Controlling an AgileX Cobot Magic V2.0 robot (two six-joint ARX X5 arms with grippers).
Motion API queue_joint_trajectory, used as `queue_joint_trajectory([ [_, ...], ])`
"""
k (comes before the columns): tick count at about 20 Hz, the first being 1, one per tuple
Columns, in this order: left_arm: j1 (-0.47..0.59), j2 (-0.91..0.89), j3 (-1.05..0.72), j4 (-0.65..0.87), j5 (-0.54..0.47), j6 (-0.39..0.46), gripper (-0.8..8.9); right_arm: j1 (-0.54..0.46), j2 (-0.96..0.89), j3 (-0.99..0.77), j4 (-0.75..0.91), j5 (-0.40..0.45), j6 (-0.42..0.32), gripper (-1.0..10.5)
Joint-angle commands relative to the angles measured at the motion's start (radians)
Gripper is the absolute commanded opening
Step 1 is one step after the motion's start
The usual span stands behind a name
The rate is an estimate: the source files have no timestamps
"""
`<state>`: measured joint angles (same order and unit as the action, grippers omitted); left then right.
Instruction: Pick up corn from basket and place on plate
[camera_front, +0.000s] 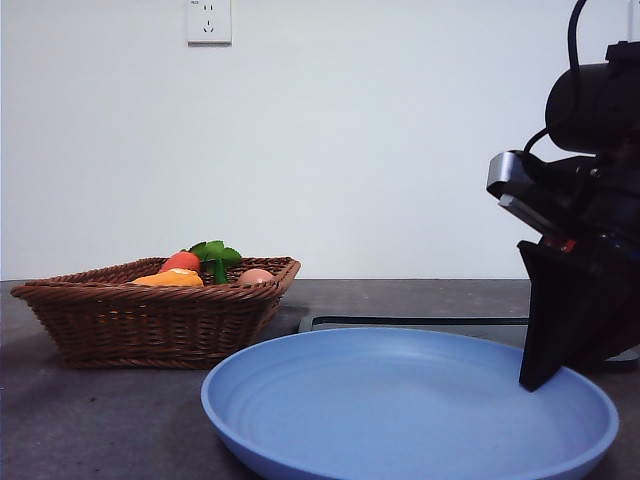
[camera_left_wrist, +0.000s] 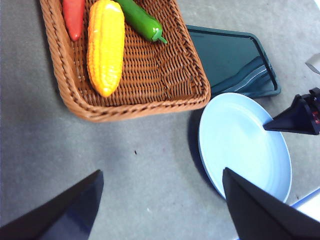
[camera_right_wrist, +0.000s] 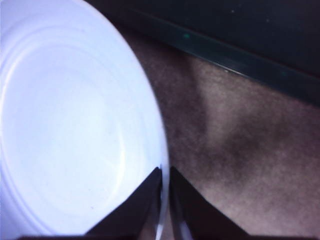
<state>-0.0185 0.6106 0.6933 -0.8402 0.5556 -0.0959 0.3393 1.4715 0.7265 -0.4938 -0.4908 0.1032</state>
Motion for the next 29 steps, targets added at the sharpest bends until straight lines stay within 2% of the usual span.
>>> queue_joint_trajectory([
  [1,-0.005,0.034,0.032,0.042,0.005,-0.002,3.87,0.005,-0.042,0.032,-0.023,0.008,0.002,0.0],
  [5,-0.050,0.136,0.085,0.122,-0.019,-0.002,3.87,0.005,-0.180,0.106,-0.143,0.008,0.001,0.0],
  [12,-0.217,0.459,0.239,0.238,-0.265,0.007,3.87,-0.027,-0.365,0.245,-0.291,0.025,-0.008,0.0],
  [15,-0.286,0.623,0.331,0.244,-0.396,0.042,3.87,-0.060,-0.401,0.252,-0.310,0.025,-0.012,0.0],
  [19,-0.341,0.833,0.458,0.241,-0.491,0.064,3.87,-0.086,-0.410,0.252,-0.324,0.024,-0.015,0.0],
  [24,-0.373,1.030,0.561,0.243,-0.558,0.094,3.87,-0.096,-0.410,0.252,-0.322,0.024,-0.025,0.0],
  [29,-0.384,1.123,0.576,0.254,-0.618,0.096,3.87,-0.106,-0.410,0.252,-0.317,0.024,-0.034,0.0],
])
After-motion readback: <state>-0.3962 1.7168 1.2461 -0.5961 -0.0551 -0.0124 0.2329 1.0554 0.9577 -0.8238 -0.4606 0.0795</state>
